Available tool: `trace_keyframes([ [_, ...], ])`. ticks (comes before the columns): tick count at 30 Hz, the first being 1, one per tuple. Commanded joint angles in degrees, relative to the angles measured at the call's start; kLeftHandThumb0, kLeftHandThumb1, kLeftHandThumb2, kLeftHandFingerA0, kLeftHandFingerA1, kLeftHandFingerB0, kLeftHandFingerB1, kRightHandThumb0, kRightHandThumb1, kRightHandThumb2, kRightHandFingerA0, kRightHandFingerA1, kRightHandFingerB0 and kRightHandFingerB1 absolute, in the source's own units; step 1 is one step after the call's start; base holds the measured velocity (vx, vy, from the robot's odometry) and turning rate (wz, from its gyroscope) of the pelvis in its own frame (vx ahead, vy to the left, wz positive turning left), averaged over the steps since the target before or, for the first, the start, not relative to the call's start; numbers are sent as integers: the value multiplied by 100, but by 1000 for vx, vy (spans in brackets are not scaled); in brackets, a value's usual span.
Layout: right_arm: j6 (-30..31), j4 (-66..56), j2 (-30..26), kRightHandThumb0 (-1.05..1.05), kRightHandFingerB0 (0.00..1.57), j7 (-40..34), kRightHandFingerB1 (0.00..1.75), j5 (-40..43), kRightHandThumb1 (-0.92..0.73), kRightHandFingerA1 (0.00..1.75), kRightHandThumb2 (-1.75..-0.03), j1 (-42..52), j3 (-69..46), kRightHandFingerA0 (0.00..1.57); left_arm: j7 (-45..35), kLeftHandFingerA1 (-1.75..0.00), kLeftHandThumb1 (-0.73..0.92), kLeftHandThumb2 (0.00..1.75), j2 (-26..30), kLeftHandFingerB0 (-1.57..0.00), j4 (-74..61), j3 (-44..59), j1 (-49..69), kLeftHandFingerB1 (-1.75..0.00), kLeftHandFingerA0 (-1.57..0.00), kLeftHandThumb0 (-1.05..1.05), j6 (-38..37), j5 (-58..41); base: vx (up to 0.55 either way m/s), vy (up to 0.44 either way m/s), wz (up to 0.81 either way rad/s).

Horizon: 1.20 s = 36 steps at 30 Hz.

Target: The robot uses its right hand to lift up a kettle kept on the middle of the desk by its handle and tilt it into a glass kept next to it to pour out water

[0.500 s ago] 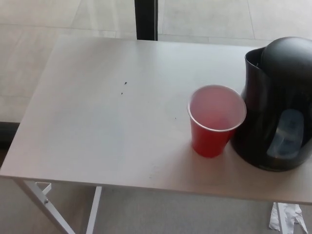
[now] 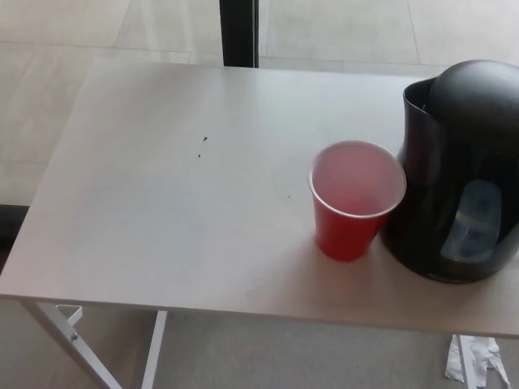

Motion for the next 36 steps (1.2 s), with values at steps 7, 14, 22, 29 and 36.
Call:
trace_keyframes([
  [7, 1328, -2420, -1057, -70, 0, 1722, 35, 814, -40, 27, -85, -915, 1596, 0, -541, -113, 72, 87, 221, -88, 215, 324, -88, -130, -109, -105, -311, -606, 0, 0, 0],
  [14, 1421, -2853, -1425, -81, 0, 2451, 0, 481, -46, 3, -82, -1093, 2889, 0, -595, -111, 71, 87, 236, -94, 213, 313, -103, -128, -115, -105, -312, -628, 0, 0, 0],
  [22, 1244, -2772, -1454, -78, 0, 2474, 0, 89, -43, 12, -81, -1310, 3782, 0, -623, -115, 73, 87, 307, -80, 333, 186, -121, -139, -108, -105, -387, -509, 0, 0, 0],
  [29, 1238, -1800, -1285, -78, 0, 2503, 0, -94, -44, 4, -81, -1850, 4361, 0, -614, -116, 74, 87, 288, -88, 308, 140, -160, -132, -107, -105, -492, -570, 0, 0, 0],
  [36, 1238, -1393, -1162, -64, 0, 2404, 13, -338, -47, 37, -55, -2080, 4632, 5, -631, -112, 75, 87, 350, -86, 406, 59, -165, -133, -108, -105, -542, -585, 0, 0, 0],
])
